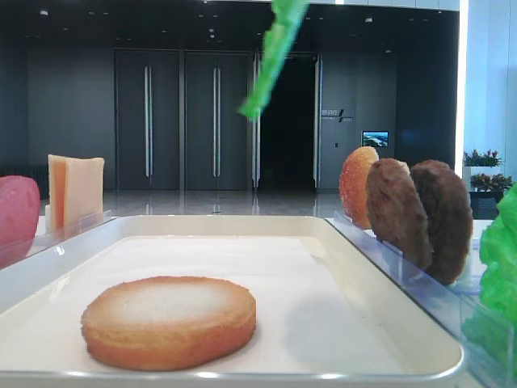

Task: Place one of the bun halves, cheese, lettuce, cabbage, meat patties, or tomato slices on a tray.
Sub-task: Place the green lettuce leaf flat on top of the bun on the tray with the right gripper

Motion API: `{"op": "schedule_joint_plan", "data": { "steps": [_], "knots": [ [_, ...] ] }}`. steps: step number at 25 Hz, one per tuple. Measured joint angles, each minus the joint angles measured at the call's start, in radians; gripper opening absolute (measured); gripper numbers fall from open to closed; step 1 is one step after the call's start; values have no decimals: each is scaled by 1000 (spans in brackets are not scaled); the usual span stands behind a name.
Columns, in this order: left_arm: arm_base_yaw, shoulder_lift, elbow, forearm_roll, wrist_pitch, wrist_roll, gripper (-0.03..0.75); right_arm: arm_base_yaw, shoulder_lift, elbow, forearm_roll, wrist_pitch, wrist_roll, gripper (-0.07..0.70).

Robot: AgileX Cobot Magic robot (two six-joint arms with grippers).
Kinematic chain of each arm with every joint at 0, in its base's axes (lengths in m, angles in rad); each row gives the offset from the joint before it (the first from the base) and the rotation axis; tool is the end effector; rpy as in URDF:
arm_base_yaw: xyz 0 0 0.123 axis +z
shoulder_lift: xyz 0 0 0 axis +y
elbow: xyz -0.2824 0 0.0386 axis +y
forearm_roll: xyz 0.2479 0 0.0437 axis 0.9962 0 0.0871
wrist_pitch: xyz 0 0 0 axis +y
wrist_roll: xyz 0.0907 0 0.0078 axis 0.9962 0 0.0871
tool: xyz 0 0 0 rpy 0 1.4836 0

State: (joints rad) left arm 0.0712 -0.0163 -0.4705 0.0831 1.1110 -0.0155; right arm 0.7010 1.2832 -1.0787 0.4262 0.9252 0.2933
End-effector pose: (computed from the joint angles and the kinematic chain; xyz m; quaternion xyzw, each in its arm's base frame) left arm -0.0068 0.0063 0.2651 -0.0400 0.8677 0.0552 0.4924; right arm 0.1755 0.1875 0.3250 -0.1139 0.9399 0.2942 0.1307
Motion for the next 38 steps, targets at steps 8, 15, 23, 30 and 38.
{"op": "schedule_joint_plan", "data": {
  "steps": [8,15,23,30,38],
  "knots": [
    [0,0,0,0,0,0,-1,37,121,0,184,-114,-150,60],
    [0,0,0,0,0,0,-1,37,244,0,431,-187,-382,60],
    [0,0,0,0,0,0,-1,37,351,-1,535,-229,-492,60],
    [0,0,0,0,0,0,-1,37,392,-4,562,-246,-531,60],
    [0,0,0,0,0,0,-1,37,406,-4,561,-258,-538,60]
  ]
}}
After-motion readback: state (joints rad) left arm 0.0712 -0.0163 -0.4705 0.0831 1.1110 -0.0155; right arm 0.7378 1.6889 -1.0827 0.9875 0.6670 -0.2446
